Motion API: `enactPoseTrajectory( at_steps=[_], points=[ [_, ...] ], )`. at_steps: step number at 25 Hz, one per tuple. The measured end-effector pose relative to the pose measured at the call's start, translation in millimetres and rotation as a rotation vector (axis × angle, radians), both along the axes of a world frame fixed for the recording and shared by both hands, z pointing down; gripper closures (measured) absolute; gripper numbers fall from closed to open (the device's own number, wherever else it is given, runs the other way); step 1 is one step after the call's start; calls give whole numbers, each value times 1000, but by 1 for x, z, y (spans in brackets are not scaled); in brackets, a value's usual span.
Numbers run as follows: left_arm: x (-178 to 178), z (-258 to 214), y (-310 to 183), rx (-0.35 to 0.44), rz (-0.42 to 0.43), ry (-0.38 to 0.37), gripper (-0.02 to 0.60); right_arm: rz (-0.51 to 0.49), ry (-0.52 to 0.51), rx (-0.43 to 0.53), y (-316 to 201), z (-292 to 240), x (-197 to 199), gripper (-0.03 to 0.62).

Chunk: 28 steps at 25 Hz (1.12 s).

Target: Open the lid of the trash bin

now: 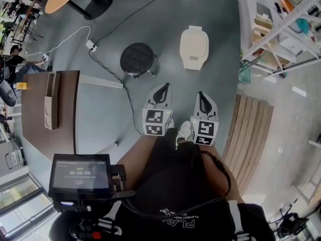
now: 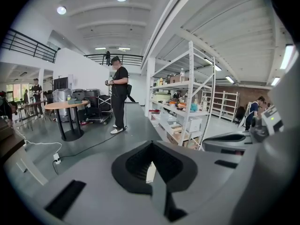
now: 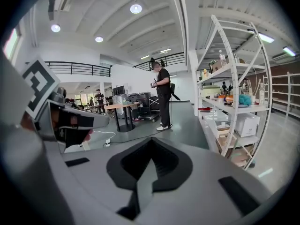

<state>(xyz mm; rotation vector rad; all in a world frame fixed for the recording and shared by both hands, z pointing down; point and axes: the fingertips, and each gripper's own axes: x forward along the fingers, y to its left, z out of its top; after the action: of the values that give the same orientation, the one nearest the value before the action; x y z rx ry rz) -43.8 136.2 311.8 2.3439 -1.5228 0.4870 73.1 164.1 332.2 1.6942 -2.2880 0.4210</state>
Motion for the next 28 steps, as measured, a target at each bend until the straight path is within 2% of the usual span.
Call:
enactPoseTrajectory(
  at_steps=[10,22,28],
  points=[
    [23,-6,-7,5,25,29,583,41,14,40,-14,-9,15,597],
    [12,5,-89,-15,27,48,583,57,50,-7,-104,4,26,597],
    [1,9,-131,-19,30,33,583,57,54,-45,-141,10,9,597]
  ],
)
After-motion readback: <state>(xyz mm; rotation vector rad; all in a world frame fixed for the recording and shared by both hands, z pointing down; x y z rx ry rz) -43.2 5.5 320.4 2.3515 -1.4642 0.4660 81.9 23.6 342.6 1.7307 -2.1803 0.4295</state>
